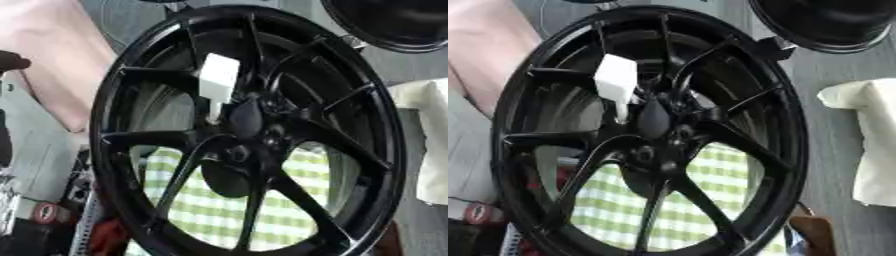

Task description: Pull the pin out of the wheel hub.

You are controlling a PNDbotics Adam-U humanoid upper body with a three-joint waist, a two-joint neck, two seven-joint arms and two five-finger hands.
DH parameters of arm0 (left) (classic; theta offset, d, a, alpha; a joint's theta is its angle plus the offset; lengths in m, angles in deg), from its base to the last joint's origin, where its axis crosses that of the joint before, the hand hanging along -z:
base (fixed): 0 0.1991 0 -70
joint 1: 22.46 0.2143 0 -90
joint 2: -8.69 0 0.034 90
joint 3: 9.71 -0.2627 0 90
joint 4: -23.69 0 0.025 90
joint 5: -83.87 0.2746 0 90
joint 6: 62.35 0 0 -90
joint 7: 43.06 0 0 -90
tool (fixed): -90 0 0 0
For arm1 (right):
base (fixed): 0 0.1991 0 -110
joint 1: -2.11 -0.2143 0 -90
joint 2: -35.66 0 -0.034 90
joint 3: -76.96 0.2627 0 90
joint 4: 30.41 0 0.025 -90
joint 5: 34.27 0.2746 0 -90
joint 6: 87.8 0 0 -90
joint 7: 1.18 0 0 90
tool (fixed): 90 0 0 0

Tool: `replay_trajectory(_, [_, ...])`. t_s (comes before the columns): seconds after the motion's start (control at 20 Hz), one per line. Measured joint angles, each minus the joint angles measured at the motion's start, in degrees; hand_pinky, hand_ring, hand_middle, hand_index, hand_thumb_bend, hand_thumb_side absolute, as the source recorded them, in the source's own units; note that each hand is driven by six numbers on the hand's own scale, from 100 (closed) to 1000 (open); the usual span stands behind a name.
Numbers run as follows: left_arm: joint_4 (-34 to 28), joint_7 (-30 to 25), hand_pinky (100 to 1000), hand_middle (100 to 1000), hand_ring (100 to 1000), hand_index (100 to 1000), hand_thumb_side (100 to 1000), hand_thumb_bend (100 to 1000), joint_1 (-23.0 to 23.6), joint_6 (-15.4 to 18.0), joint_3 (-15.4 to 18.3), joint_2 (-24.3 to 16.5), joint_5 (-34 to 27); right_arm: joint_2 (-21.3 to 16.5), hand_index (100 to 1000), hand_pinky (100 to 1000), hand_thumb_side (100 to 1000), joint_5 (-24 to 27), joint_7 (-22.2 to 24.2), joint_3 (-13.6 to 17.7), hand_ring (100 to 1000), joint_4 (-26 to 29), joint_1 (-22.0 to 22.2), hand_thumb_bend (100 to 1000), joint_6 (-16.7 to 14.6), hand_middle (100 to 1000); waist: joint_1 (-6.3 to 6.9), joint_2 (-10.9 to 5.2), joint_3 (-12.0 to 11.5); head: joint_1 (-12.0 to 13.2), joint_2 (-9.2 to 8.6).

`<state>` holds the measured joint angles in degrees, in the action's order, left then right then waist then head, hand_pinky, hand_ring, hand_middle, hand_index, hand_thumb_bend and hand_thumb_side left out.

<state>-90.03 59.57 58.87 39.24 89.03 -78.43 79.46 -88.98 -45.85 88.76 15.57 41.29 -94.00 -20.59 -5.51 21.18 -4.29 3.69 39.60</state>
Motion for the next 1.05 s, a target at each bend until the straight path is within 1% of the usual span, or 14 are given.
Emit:
replay_trajectory(0.05, [0.0, 0.0, 932, 568, 640, 762, 736, 100, 0.0, 0.0, 0.0, 0.0, 0.0, 0.0, 927, 975, 661, 1.1, -0.3, 0.0, 1000, 0.5, -0.1, 100, -0.1, 980, 0.04, 0.0, 0.0, 0.0, 0.0])
replay_trajectory(0.1, [0.0, 0.0, 932, 568, 640, 762, 737, 100, 0.0, 0.0, 0.0, 0.0, 0.0, 0.0, 918, 973, 570, 2.0, -0.6, 0.0, 1000, 1.0, -0.3, 100, 0.0, 969, 0.06, 0.0, 0.0, 0.0, 0.0])
replay_trajectory(0.15, [0.0, 0.0, 932, 568, 640, 762, 737, 100, 0.0, 0.0, 0.0, 0.0, 0.0, 0.0, 906, 968, 530, 2.9, -1.1, 0.0, 1000, 1.4, -0.5, 100, 0.3, 953, 0.06, 0.0, 0.0, 0.0, 0.0])
replay_trajectory(0.25, [0.0, 0.0, 932, 568, 639, 761, 737, 100, 0.0, 0.0, 0.0, 0.0, 0.0, 0.0, 843, 950, 452, 5.1, -2.5, 0.0, 952, 2.0, -1.1, 100, 1.2, 869, 0.04, 0.0, 0.0, 0.0, 0.0])
replay_trajectory(0.3, [0.0, 0.0, 932, 568, 640, 761, 737, 100, 0.0, 0.0, 0.0, 0.0, 0.0, 0.0, 784, 940, 400, 6.7, -3.6, 0.0, 913, 2.4, -1.5, 100, 1.9, 806, 0.04, 0.0, 0.0, 0.0, 0.0])
replay_trajectory(0.4, [0.0, 0.0, 932, 568, 640, 761, 735, 100, 0.0, 0.0, 0.0, 0.0, 0.0, 0.0, 722, 935, 369, 10.6, -6.0, -0.2, 876, 4.2, -2.2, 100, 3.1, 756, 0.04, 0.0, -0.1, -0.1, -0.01])
replay_trajectory(0.5, [0.0, 0.0, 932, 568, 640, 761, 734, 100, 0.0, 0.0, 0.0, 0.0, 0.0, 0.0, 700, 935, 393, 15.8, -8.3, -1.1, 861, 7.2, -3.0, 100, 4.3, 737, 0.06, 0.0, -0.2, -0.2, -0.01])
replay_trajectory(0.55, [0.0, -0.1, 932, 568, 640, 761, 734, 100, 0.0, 0.1, 0.0, 0.0, 0.0, 0.0, 687, 937, 419, 18.4, -9.0, -1.7, 854, 9.0, -3.4, 100, 4.6, 724, 0.08, 0.0, -0.4, -0.3, -0.03])
replay_trajectory(0.65, [0.0, -0.2, 932, 567, 640, 761, 733, 100, 0.0, 0.2, 0.0, 0.0, 0.0, 0.0, 673, 941, 433, 23.9, -9.5, -3.2, 846, 13.0, -4.3, 100, 5.0, 710, 0.12, 0.0, -0.6, -0.6, -0.27])
replay_trajectory(0.7, [0.0, -0.2, 931, 567, 640, 761, 732, 100, -0.1, 0.3, 0.0, 0.0, -0.1, 0.0, 665, 942, 423, 26.7, -9.4, -4.0, 839, 14.9, -4.7, 100, 5.0, 701, 0.14, 0.0, -0.7, -0.8, -0.47])
replay_trajectory(0.8, [0.0, -0.3, 931, 567, 640, 761, 730, 100, -0.1, 0.3, 0.0, 0.0, -0.1, 0.0, 655, 940, 361, 31.6, -8.7, -5.6, 827, 18.8, -5.6, 100, 4.9, 687, 0.24, 0.01, -1.0, -1.0, -0.62])
replay_trajectory(0.85, [0.0, -0.4, 931, 567, 640, 761, 729, 100, -0.1, 0.4, 0.0, 0.0, -0.1, 0.1, 649, 940, 296, 33.4, -8.2, -6.3, 820, 20.6, -6.2, 100, 4.8, 678, 0.33, 0.01, -1.2, -1.1, -0.76])
replay_trajectory(0.9, [0.0, -0.4, 931, 567, 640, 761, 728, 100, -0.2, 0.5, -0.1, 0.0, -0.2, 0.4, 646, 942, 258, 34.8, -7.8, -7.0, 816, 22.4, -6.9, 100, 4.7, 673, 0.42, 0.02, -1.3, -1.3, -0.93])
replay_trajectory(1.05, [0.0, -0.6, 930, 567, 640, 760, 725, 100, -0.4, 0.7, -0.2, 0.0, -0.3, 1.4, 645, 948, 234, 37.2, -6.3, -9.0, 814, 26.8, -9.0, 100, 5.0, 672, 0.56, 0.08, -1.7, -1.6, -1.02])
